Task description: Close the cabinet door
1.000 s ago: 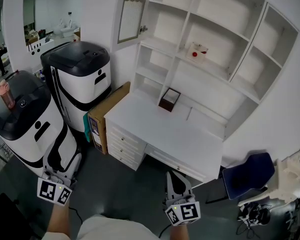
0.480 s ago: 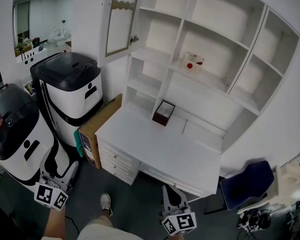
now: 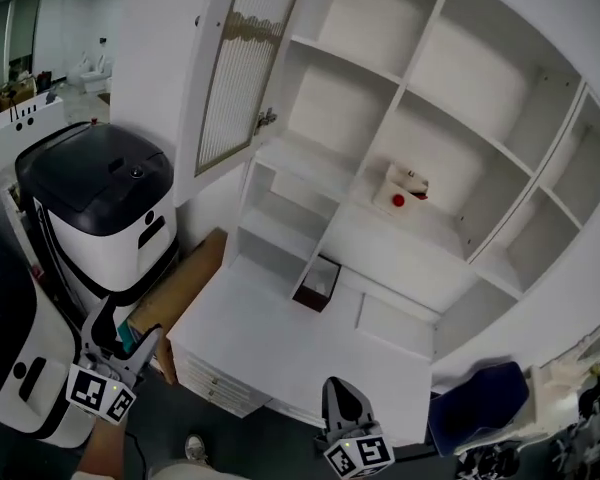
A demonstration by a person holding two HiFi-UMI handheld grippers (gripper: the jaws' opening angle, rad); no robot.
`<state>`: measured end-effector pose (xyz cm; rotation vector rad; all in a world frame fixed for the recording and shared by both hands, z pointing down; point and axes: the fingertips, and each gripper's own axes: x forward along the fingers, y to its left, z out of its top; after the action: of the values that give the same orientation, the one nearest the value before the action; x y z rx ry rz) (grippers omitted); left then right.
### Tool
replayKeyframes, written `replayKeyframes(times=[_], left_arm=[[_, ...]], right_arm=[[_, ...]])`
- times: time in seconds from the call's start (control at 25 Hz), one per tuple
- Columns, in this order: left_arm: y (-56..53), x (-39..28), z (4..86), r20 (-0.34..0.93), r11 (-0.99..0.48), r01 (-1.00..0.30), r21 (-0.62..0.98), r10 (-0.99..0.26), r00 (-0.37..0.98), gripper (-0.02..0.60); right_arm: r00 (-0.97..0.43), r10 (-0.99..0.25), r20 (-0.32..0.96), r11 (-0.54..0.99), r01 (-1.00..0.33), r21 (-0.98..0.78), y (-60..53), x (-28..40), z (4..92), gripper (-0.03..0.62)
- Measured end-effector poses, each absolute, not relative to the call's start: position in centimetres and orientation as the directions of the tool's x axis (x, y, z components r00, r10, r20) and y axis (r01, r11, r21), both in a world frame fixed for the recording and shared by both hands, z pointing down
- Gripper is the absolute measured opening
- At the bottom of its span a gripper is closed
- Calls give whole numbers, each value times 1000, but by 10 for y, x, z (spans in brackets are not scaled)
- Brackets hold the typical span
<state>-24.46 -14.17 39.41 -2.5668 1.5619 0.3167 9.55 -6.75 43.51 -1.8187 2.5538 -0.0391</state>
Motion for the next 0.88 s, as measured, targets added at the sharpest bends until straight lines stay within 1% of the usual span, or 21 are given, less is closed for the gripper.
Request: replayKeyframes(times=[0.2, 0.4, 0.76, 0.88], left_arm=[[-221, -250, 359, -302, -504, -864, -10, -822, 483, 383], [-268, -240, 329, -363, -516, -855, -47, -789, 496, 382], [-291, -222, 291, -409, -490, -867, -87, -776, 480, 382], [-300, -220, 280, -420, -481, -873, -77, -779, 466, 382]], right_arm=[[-276, -961, 17, 276, -961, -21, -122, 94, 425, -3], [-264, -963, 46, 263, -964, -28, -152, 97, 433, -3], [-326, -945, -18, 327, -944, -38, -209, 117, 417, -3], [-348, -937, -35, 349, -936, -39, -219, 122, 412, -3]])
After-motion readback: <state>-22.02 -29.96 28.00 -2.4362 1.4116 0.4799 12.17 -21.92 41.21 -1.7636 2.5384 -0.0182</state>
